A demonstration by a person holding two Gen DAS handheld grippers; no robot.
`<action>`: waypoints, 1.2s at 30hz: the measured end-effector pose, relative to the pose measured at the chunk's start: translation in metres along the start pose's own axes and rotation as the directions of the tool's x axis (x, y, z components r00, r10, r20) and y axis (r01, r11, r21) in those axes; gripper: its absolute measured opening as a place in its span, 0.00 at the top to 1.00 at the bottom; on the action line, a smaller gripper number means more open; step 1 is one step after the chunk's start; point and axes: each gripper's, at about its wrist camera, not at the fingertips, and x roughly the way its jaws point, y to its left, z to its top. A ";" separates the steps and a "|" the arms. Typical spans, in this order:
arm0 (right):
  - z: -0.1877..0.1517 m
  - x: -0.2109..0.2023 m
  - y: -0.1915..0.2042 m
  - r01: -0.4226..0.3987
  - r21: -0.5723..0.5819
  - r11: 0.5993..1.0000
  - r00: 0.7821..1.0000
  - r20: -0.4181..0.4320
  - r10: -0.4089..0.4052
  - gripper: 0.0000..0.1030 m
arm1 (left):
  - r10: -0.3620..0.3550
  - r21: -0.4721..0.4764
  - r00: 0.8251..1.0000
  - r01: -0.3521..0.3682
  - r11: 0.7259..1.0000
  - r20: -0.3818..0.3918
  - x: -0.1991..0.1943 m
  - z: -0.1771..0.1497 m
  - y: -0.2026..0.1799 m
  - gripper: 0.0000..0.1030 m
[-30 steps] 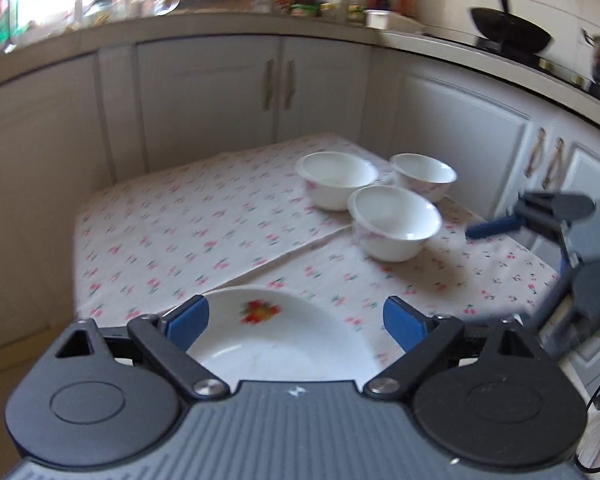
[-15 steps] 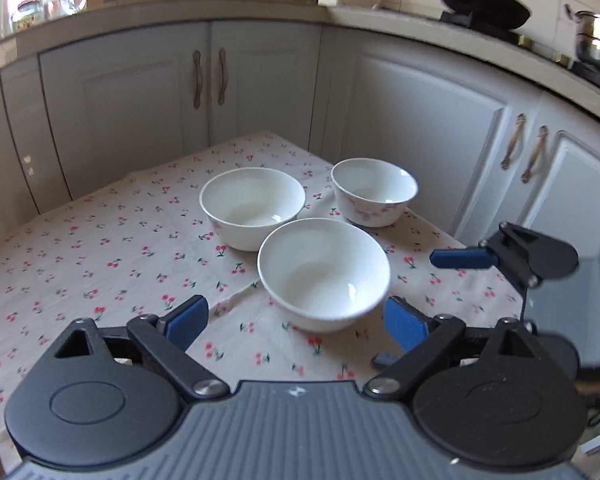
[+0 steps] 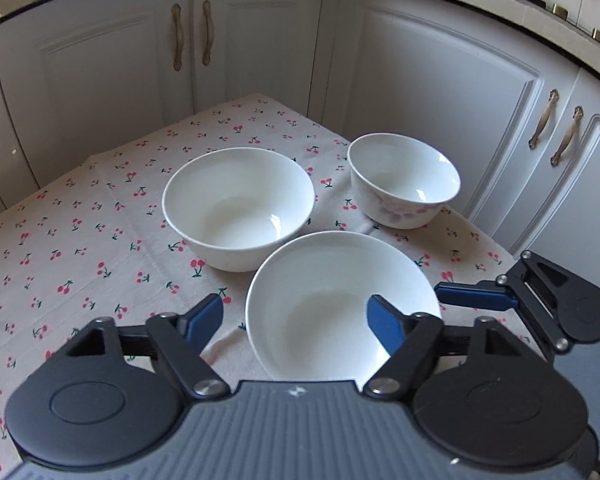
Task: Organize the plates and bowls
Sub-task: 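Close the left gripper on the white bowl's rim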
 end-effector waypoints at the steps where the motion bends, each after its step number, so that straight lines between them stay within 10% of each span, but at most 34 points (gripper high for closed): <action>1: 0.000 0.000 0.000 0.000 -0.001 1.000 1.000 0.004 0.000 0.02 | -0.003 0.002 1.000 0.003 1.000 -0.002 0.002 0.001 0.000 0.27; 8: 0.003 0.004 0.001 0.000 -0.021 1.000 1.000 0.026 0.001 0.14 | -0.037 -0.004 0.999 0.037 0.999 -0.018 0.012 0.006 0.004 0.40; 36: 0.004 -0.044 0.012 -0.044 -0.052 0.998 0.999 0.027 0.045 0.17 | -0.035 0.036 0.999 0.035 0.999 -0.010 -0.032 -0.014 -0.027 0.41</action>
